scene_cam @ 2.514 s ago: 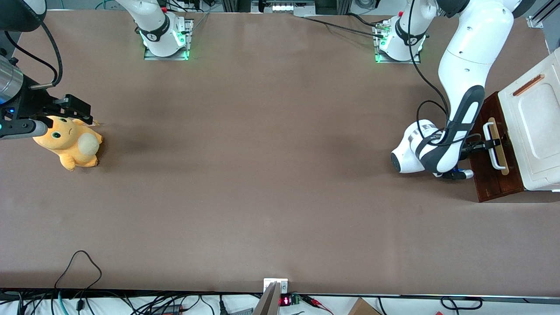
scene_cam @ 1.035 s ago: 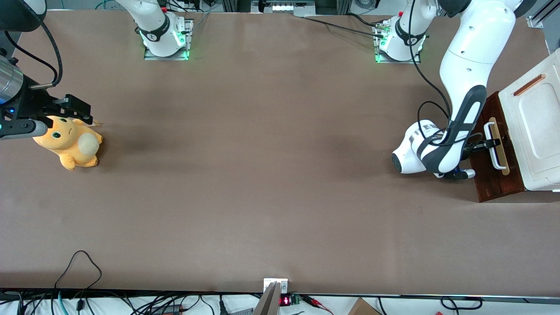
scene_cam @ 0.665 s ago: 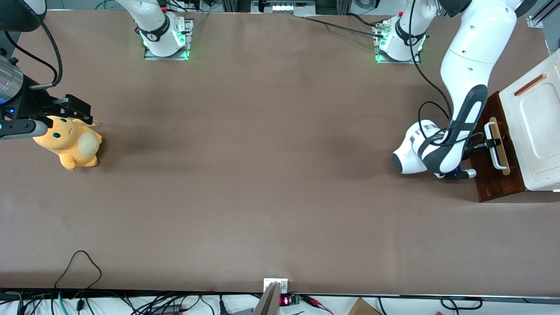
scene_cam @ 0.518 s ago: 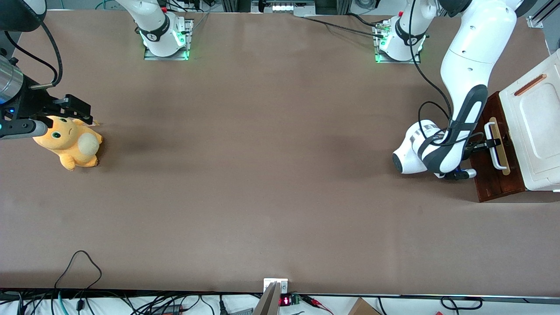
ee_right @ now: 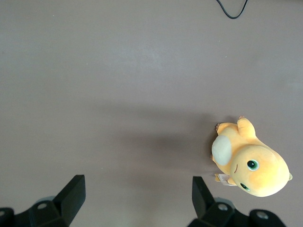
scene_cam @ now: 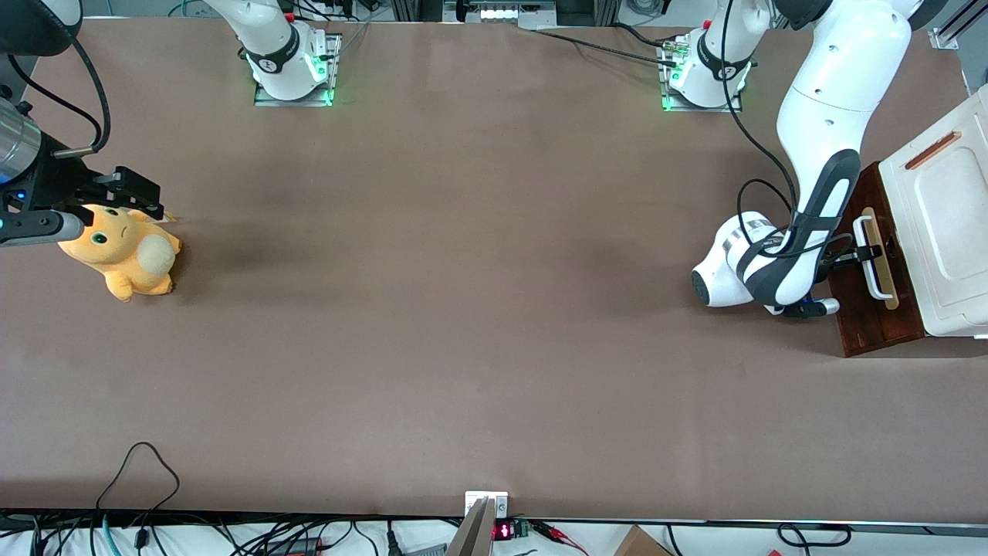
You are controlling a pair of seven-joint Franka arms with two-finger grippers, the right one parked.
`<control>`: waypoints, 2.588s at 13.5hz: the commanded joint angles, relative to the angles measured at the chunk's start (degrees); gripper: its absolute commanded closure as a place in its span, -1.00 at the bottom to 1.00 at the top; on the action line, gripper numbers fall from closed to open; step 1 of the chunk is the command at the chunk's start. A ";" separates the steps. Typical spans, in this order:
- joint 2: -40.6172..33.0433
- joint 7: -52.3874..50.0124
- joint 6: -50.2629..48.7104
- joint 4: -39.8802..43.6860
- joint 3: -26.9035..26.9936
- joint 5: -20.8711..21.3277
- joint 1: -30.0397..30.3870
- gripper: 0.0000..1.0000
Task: Open lower drawer with left arm only
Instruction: 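Close the left gripper on the white drawer handle, then pull the handle with the left gripper, sliding the drawer outward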
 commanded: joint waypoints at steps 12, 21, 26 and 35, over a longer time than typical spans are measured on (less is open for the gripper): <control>-2.16 1.87 -0.34 1.68 0.24 -6.56 -3.23 0.66; -2.16 1.26 -0.34 2.47 0.42 -9.47 -5.69 0.66; -2.24 0.99 -0.43 2.65 0.42 -10.61 -7.18 0.66; -2.24 0.55 -0.87 2.65 0.68 -13.68 -10.17 0.66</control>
